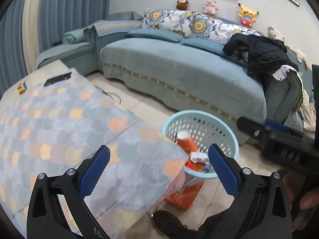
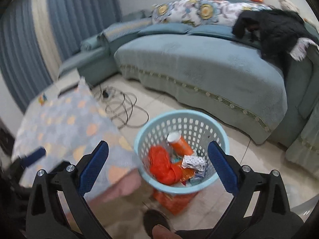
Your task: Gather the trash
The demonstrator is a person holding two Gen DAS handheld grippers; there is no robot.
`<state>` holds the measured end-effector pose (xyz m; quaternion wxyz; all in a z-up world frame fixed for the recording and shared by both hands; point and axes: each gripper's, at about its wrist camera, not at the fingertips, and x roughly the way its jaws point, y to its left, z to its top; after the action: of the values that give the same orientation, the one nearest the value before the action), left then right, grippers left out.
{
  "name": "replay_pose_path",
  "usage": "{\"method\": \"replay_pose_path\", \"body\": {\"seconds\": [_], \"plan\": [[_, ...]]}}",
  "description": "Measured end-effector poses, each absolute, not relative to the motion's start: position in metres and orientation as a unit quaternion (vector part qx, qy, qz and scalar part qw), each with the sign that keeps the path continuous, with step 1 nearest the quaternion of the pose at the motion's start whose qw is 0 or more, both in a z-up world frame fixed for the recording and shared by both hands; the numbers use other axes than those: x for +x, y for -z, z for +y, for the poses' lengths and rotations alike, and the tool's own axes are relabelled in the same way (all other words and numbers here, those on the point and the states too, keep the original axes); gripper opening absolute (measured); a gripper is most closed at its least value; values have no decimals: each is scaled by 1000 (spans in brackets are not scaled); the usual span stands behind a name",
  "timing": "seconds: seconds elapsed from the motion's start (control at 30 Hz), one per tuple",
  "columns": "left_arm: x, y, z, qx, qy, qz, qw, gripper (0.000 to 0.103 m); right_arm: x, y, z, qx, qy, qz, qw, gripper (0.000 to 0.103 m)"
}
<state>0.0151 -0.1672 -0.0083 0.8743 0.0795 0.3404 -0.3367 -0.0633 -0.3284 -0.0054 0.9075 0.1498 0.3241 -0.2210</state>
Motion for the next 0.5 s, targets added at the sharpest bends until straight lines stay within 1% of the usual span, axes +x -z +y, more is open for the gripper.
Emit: {"method": "replay_pose_path", "body": {"seconds": [0.23,0.5], "plan": [[27,16,-146,75,295,350,886,95,-64,11,-321,136,220,329,908,95],[28,16,-143,75,292,348,888,95,-63,11,-318,117,221,329,911,95]]}}
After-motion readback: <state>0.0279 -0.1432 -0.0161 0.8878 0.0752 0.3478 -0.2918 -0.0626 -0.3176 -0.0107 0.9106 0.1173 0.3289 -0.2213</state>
